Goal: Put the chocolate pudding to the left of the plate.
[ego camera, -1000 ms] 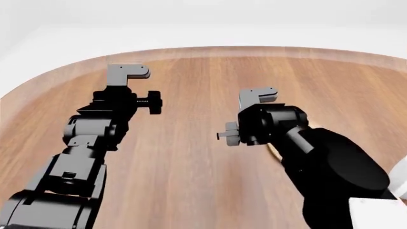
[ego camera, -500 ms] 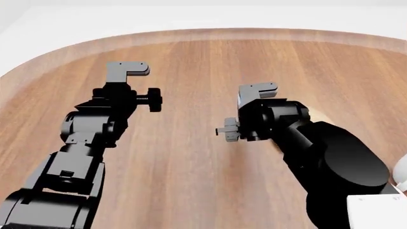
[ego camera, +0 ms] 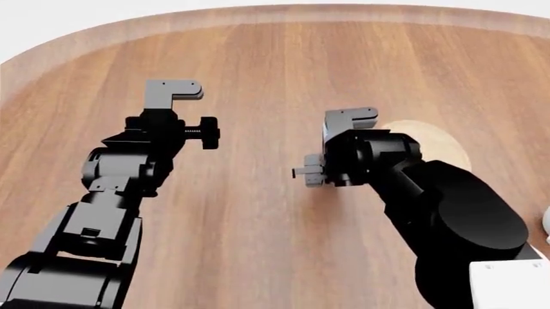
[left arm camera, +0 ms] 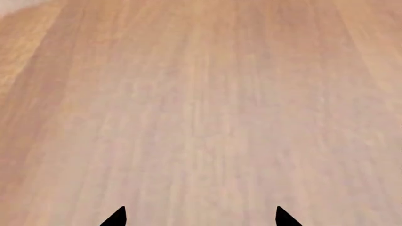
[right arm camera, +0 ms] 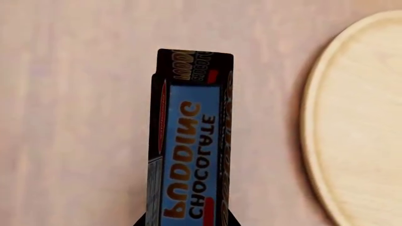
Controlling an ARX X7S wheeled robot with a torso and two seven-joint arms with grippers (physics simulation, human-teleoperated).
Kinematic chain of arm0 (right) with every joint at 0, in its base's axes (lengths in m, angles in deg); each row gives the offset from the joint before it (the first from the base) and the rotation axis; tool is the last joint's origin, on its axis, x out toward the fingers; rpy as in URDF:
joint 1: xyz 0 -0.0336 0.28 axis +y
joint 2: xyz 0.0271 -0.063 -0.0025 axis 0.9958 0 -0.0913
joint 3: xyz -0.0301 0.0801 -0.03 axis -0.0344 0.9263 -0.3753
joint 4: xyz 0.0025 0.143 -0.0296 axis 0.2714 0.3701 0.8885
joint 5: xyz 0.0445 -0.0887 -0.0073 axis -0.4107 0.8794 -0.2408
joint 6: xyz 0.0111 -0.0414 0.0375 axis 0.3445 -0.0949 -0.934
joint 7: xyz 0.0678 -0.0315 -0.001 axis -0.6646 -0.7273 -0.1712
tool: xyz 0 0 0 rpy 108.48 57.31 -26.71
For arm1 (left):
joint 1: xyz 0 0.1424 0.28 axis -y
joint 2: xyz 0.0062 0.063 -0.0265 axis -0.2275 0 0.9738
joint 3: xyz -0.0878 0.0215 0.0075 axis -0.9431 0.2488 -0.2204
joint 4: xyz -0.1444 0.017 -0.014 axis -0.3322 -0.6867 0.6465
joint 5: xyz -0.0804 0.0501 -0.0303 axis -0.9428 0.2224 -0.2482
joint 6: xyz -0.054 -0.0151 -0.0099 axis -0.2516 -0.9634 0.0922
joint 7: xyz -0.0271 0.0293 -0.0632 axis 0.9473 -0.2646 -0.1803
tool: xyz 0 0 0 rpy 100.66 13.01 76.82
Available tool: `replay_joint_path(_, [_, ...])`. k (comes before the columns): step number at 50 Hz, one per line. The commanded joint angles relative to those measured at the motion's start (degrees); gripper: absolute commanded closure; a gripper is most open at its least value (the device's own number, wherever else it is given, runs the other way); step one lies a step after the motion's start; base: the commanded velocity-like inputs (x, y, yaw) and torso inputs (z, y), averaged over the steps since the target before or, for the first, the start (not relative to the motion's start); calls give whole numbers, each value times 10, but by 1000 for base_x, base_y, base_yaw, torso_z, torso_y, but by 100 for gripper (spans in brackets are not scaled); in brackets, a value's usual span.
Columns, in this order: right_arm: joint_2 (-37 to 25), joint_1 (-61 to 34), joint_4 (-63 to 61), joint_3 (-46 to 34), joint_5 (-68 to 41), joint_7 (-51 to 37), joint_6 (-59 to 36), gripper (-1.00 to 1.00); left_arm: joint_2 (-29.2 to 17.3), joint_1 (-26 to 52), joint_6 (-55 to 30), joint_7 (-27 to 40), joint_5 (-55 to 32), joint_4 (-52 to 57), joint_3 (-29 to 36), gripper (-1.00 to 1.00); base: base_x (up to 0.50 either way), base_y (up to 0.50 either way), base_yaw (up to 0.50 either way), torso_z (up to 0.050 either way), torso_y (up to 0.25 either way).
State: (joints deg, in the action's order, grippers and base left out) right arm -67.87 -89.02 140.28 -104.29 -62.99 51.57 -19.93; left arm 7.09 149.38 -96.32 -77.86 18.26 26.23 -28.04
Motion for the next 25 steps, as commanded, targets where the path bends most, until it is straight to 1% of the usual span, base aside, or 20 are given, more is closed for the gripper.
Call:
replay_joint_path(1, [0, -7, 1, -4, 4, 4, 2, 100, -2, -2, -3, 0, -3, 9, 0, -100, 0, 0, 0, 0, 0])
replay_joint_path(15, [0, -1, 11, -14, 4, 16, -11, 100, -7, -10, -20, 3, -8, 38, 2, -100, 0, 0, 0, 0, 0])
replay_joint_path(25, [0, 3, 15, -28, -7, 24, -16, 100, -6, -6, -11, -1, -7, 24, 5, -100, 0, 0, 0, 0, 0])
